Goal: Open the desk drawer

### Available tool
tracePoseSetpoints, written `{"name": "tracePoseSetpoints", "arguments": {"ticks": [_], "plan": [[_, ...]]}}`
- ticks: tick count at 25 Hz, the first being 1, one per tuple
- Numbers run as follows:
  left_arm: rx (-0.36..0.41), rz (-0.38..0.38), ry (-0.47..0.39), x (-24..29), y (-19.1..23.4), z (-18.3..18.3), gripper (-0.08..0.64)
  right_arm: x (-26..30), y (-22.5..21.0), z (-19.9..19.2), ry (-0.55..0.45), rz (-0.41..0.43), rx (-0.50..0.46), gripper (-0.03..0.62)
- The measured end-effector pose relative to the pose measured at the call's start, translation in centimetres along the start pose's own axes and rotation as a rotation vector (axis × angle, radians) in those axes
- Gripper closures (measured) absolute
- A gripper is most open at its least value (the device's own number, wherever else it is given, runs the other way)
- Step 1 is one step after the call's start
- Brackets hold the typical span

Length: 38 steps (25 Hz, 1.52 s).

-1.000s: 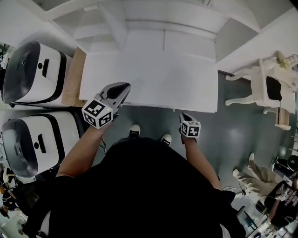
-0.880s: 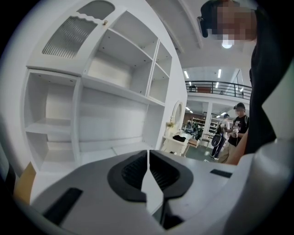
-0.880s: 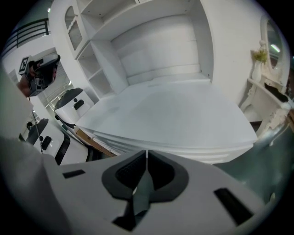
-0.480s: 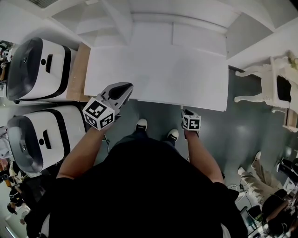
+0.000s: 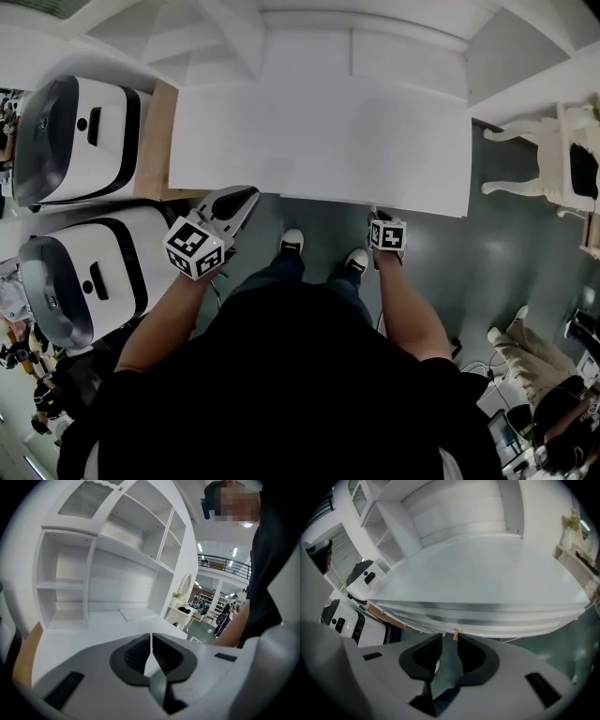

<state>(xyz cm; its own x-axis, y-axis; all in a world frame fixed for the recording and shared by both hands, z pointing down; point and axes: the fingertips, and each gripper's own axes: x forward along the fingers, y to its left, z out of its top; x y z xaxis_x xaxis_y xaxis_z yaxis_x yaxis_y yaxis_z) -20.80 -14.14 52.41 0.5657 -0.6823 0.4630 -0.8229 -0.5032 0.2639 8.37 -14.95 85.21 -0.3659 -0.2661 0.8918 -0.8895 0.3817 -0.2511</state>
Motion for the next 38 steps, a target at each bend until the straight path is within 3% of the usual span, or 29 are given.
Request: {"name": "tracePoseSetpoints", "arguments": {"ticks": [14, 21, 38], "plan": [[-0.064, -0.019, 0.116, -1.8, 0.7, -5.2, 0.537, 4.0, -1.1, -1.3, 0.058, -0.075, 0.071, 0.472], [-0.044, -0.018, 0.124, -1.3, 0.7, -4.9, 0.537, 4.8, -1.7, -0.8, 0.064, -0.099, 0.095, 0.508], [-0.028, -0.049, 0.124, -0.6, 0.3, -4.6, 0.537, 4.7, -1.7, -0.8, 0.11, -0.104, 0.099, 0.517]]}}
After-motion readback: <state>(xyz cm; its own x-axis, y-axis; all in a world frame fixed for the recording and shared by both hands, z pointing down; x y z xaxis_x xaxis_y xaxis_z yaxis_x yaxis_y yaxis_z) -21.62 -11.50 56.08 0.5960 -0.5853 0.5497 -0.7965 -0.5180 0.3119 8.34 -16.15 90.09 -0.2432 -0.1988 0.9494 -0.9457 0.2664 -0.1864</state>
